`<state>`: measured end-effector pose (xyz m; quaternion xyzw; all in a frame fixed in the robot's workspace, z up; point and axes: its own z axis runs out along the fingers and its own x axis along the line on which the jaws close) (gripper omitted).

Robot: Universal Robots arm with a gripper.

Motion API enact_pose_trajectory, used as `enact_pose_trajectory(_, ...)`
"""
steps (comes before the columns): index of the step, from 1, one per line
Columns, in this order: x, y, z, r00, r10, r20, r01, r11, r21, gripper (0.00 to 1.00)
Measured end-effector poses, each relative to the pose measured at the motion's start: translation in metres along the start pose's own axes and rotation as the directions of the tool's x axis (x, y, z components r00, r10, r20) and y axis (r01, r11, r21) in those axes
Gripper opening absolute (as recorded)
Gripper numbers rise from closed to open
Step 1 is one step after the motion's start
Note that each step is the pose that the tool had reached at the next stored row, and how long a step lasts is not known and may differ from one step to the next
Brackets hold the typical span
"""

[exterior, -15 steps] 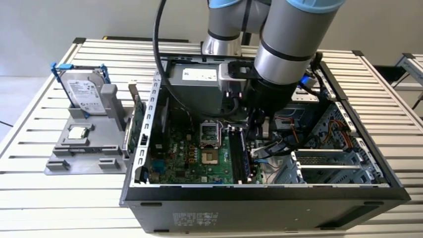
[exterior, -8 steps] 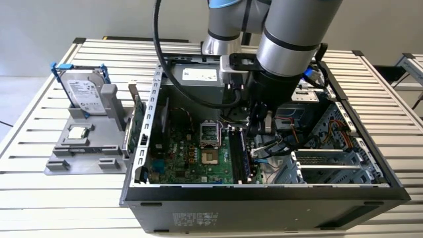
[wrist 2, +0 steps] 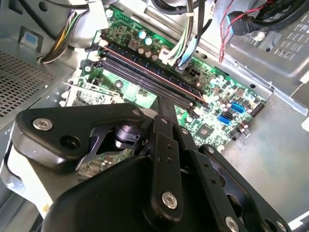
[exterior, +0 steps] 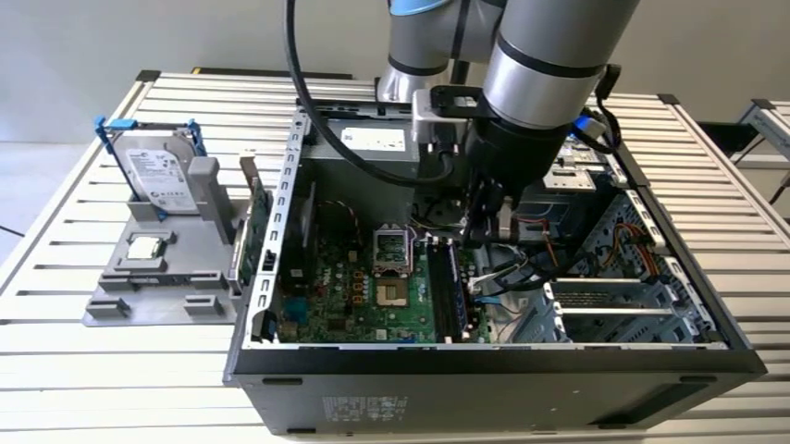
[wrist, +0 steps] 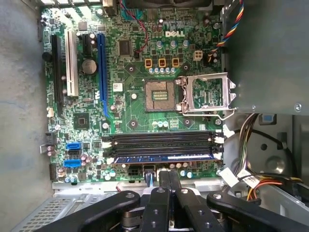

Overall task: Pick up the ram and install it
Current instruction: 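Press down the ram until it locks into place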

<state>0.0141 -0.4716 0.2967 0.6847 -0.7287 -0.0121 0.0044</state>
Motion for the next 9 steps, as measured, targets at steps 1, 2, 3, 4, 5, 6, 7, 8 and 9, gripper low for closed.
enact_pose_trajectory(1, 0.0000, 0.0000, -0.0010, 1.0000, 0.000, 0.0000, 0.000, 1.0000, 0.0000, 0.00)
enact_pose_trajectory(2, 0.0000, 0.0000, -0.0017, 1.0000, 0.000, 0.0000, 0.000, 1.0000, 0.0000, 0.00)
enact_pose_trajectory(3, 0.0000, 0.0000, -0.0021, 1.0000, 0.000, 0.0000, 0.000, 1.0000, 0.0000, 0.00)
enact_pose_trajectory(4, 0.0000, 0.0001, -0.0021, 1.0000, 0.000, 0.0002, 0.000, 1.0000, 0.0000, 0.00)
enact_pose_trajectory(5, 0.0000, 0.0000, -0.0021, 1.0000, 0.000, 0.0003, 0.000, 1.0000, 0.0001, 0.00)
enact_pose_trajectory(6, 0.0000, 0.0000, -0.0023, 1.0000, 0.000, -0.0002, 0.000, 1.0000, 0.0000, 0.00)
enact_pose_trajectory(7, 0.0000, 0.0000, -0.0022, 1.0000, 0.000, -0.0003, 0.000, 1.0000, 0.0000, 0.00)
enact_pose_trajectory(8, 0.0000, 0.0000, -0.0022, 1.0000, 0.000, -0.0003, 0.000, 1.0000, 0.0000, 0.00)
enact_pose_trajectory(9, 0.0000, 0.0000, -0.0022, 1.0000, 0.000, -0.0003, 0.000, 1.0000, 0.0000, 0.00)
